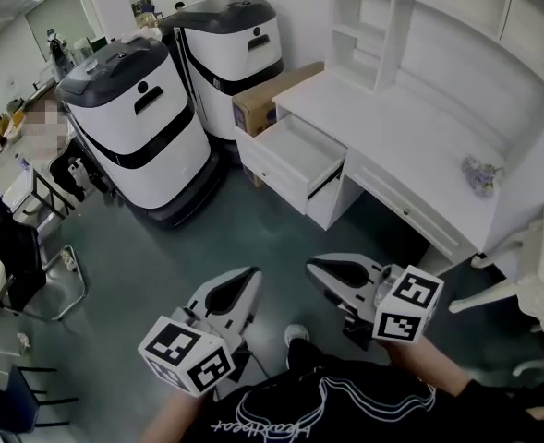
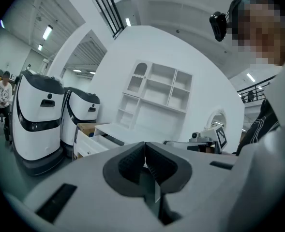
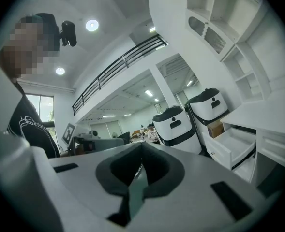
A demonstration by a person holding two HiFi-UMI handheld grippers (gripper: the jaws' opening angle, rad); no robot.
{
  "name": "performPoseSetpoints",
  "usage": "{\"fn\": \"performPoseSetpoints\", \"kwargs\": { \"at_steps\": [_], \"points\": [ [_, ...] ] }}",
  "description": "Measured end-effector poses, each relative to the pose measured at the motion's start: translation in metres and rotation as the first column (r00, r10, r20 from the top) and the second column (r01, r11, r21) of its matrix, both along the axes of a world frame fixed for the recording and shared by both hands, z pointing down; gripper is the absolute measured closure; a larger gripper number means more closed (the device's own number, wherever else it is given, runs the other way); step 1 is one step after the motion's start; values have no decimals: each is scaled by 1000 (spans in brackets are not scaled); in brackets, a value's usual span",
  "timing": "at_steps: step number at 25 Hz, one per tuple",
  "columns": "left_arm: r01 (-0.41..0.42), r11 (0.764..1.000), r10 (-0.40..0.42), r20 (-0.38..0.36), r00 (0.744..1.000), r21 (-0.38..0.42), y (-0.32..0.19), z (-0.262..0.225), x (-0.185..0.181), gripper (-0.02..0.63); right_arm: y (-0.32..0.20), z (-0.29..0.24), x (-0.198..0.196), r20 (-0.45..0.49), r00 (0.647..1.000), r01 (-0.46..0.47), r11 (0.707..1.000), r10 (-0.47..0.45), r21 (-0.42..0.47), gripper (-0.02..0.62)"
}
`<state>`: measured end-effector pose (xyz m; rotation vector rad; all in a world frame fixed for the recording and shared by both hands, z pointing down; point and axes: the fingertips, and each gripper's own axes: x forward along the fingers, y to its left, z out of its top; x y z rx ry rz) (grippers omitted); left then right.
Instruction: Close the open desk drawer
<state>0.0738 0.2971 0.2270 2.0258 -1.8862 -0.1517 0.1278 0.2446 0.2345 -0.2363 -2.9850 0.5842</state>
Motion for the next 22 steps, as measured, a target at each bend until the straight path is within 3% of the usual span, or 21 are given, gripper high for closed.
{"fn": "performPoseSetpoints", "kwargs": {
  "at_steps": [5,11,22],
  "points": [
    [-22,998,20,-28,999,-52,-65,25,-37,600,-49,23,-33,-45,999,16,999,-14,36,589],
    [-62,996,62,-7,998,-64,-136,41,-67,600,-114,50,-61,-86,996,3,1000,-4,-12,589],
    [-45,992,46,2,999,-117,-191,72,-120,600,-176,57,-91,-101,993,-70,997,66,-39,589]
  ]
}}
